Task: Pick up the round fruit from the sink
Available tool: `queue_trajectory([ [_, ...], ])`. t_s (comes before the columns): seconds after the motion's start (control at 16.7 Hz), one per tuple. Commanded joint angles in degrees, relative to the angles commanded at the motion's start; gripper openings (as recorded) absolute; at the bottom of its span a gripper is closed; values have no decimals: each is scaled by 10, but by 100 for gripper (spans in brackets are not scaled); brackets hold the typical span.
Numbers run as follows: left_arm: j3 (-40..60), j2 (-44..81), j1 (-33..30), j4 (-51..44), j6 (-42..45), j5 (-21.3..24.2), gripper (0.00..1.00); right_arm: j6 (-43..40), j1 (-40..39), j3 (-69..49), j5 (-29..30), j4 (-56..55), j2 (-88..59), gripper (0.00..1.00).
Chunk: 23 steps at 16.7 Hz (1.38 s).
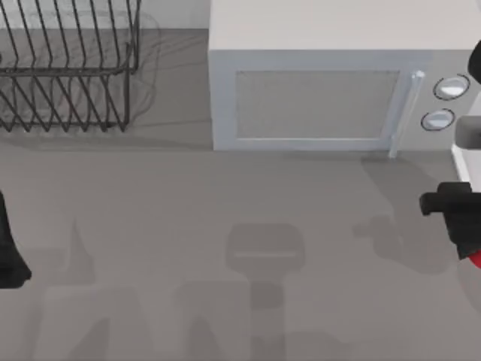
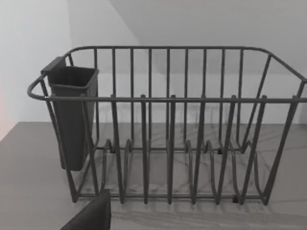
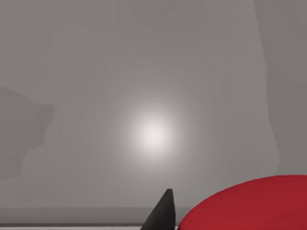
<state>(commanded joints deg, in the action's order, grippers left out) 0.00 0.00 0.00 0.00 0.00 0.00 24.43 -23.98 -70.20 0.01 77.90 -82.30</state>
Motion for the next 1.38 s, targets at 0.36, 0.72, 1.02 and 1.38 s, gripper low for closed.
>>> queue_trajectory([
  [0.36, 0, 0, 0, 0, 0, 0, 100, 1, 2, 37, -1, -40, -10, 0],
  [0.72, 0, 0, 0, 0, 0, 0, 100, 3, -2, 175, 0, -222, -39, 0],
  [1.02, 0, 0, 0, 0, 0, 0, 100, 4, -3, 212, 0, -261, -50, 0],
  [1.38, 0, 0, 0, 0, 0, 0, 100, 4, -3, 212, 0, -261, -50, 30],
])
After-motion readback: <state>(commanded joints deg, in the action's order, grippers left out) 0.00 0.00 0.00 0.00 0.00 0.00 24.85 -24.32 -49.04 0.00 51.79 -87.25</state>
